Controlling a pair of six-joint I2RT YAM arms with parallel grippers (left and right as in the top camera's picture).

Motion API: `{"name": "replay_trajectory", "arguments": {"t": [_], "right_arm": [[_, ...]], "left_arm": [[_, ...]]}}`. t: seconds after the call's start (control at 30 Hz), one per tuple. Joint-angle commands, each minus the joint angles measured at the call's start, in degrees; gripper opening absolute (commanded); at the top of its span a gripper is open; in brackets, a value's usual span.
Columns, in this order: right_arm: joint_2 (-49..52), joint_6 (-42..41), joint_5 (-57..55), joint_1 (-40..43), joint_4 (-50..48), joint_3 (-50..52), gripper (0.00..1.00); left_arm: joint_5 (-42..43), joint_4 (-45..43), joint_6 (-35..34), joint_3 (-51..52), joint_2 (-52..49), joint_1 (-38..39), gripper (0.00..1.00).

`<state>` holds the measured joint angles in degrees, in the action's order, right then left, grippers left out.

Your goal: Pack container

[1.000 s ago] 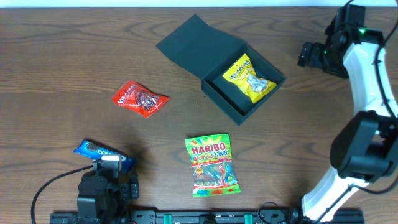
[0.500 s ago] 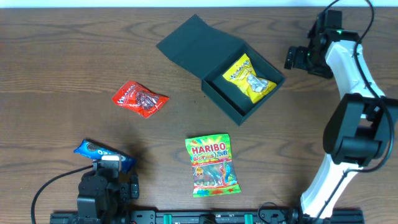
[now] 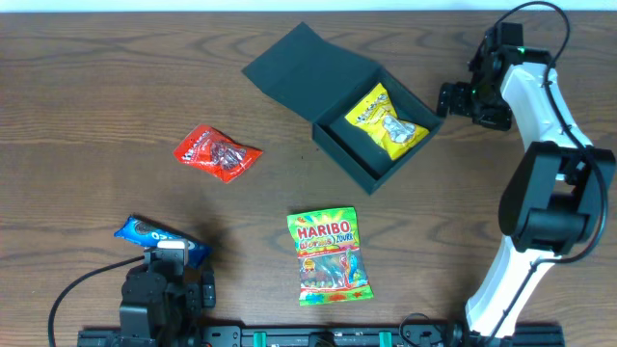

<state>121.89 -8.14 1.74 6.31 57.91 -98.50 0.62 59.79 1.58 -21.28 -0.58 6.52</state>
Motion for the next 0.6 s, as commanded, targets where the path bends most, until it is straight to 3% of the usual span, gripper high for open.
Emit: {"name": "replay_trajectory", "arguments": {"t": [0.0,0.4,0.57], "right_arm": [[0.3,2.1,0.9,-1.4,1.9,0.4,0.99],[0.3,1.3,1.7,-1.7,13.8,0.4,0.99],[0.3,3.2,8.8,-2.2,17.7,0.4,0.99]], "left_arm": [[-0.6,1.4,0.8,1.6,0.3,-0.1,0.95],[-0.6,1.4,0.8,1.6,0.3,-0.1,0.95],[-0.6,1.4,0.8,1.6,0.3,-0.1,0.95]]}}
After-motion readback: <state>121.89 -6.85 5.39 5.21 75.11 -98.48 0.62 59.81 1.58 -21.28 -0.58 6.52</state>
